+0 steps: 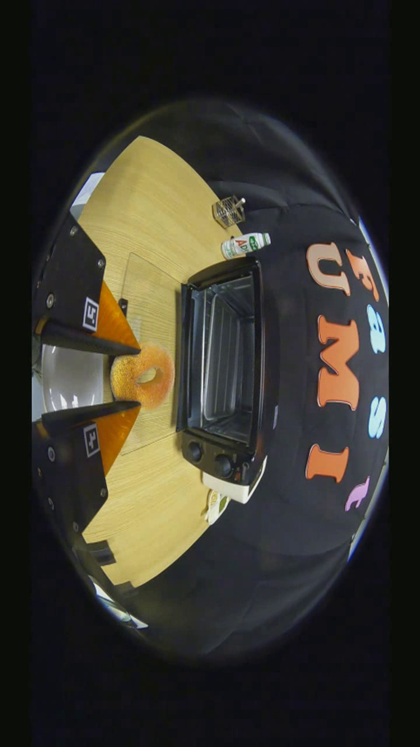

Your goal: Open the toaster oven, put the food inside, and close the toaster oven door.

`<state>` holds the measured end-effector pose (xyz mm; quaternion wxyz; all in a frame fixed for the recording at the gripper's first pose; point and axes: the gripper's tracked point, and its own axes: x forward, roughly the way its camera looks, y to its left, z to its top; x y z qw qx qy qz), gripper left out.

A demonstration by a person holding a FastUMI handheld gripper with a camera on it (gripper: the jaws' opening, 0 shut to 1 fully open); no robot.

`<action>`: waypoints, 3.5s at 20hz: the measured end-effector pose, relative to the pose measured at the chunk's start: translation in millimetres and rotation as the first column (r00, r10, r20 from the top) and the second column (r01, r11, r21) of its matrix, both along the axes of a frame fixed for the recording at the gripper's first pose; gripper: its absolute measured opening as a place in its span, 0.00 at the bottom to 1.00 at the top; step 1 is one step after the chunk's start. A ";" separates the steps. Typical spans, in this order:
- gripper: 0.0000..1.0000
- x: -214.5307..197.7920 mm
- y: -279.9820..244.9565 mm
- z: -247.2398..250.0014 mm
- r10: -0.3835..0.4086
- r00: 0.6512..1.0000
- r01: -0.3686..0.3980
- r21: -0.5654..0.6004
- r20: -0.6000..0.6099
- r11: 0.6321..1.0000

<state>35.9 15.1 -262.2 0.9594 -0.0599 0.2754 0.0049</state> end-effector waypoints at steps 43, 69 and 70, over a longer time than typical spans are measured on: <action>0.99 64.9 3.9 13.2 -0.140 0.989 0.116 0.331 0.051 0.936; 0.99 -23.5 6.9 -84.1 -0.053 0.992 0.055 0.017 -0.115 0.998; 0.99 -24.3 8.2 -89.6 -0.044 0.990 0.046 0.007 -0.133 0.999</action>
